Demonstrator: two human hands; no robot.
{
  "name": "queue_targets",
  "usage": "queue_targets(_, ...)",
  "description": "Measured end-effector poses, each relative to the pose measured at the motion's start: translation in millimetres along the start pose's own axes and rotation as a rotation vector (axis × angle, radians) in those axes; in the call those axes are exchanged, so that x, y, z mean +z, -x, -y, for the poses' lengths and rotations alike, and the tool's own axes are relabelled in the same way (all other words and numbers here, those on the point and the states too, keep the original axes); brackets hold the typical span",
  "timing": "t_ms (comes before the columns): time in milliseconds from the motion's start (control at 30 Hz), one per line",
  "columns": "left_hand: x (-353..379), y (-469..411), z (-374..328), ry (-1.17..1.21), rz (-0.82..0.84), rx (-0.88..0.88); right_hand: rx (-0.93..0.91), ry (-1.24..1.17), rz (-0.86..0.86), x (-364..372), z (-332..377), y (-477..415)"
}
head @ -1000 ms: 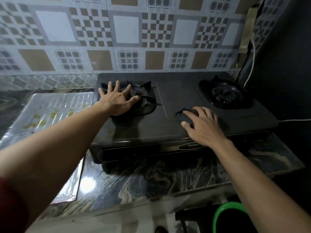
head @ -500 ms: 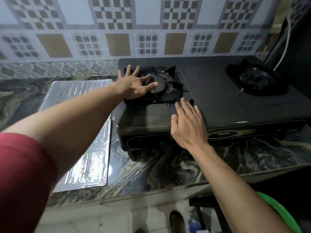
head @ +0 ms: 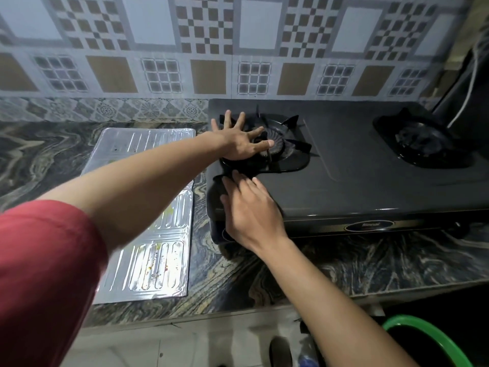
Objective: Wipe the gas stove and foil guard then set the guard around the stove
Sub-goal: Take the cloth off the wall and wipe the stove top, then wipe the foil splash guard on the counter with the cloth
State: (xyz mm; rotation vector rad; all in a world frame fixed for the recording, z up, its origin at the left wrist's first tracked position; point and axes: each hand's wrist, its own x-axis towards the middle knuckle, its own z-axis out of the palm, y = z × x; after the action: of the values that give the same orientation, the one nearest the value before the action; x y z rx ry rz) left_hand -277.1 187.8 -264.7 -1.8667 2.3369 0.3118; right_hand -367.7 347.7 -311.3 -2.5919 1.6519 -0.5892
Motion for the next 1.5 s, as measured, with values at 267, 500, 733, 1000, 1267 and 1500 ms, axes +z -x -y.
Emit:
queue_targets(267,-1.5,0.0,-1.1,-0.003,0.008,-0.009,-0.311,-0.084,0.081,-1.2,0.7,-0.4)
queue_targets(500,-2.6,6.1,-4.9,0.029,-0.004,-0.043,-0.523,0.025,0.388,-31.7,-12.9,30.4)
queue_targets(733,-28.4,56.8,-2.3,0.352,-0.330,0.016,-0.056,-0.636,0.158,-86.0,-68.9,43.5)
queue_targets(1000,-68.9,169.6,-41.1,1.263,-0.264,0.164,0.119,-1.244,-0.105,-151.5,-72.4,-1.2)
queue_targets(1267,-93.9,222.6,-55.5,1.169,-0.487,0.069,0.120,-1.411,0.204,-181.9,-61.5,-14.6)
queue_targets(1500,-108.0,249.4,-61.7,1.224,-0.607,-0.168,-0.099,-0.917,0.148,-193.2,-47.2,4.3)
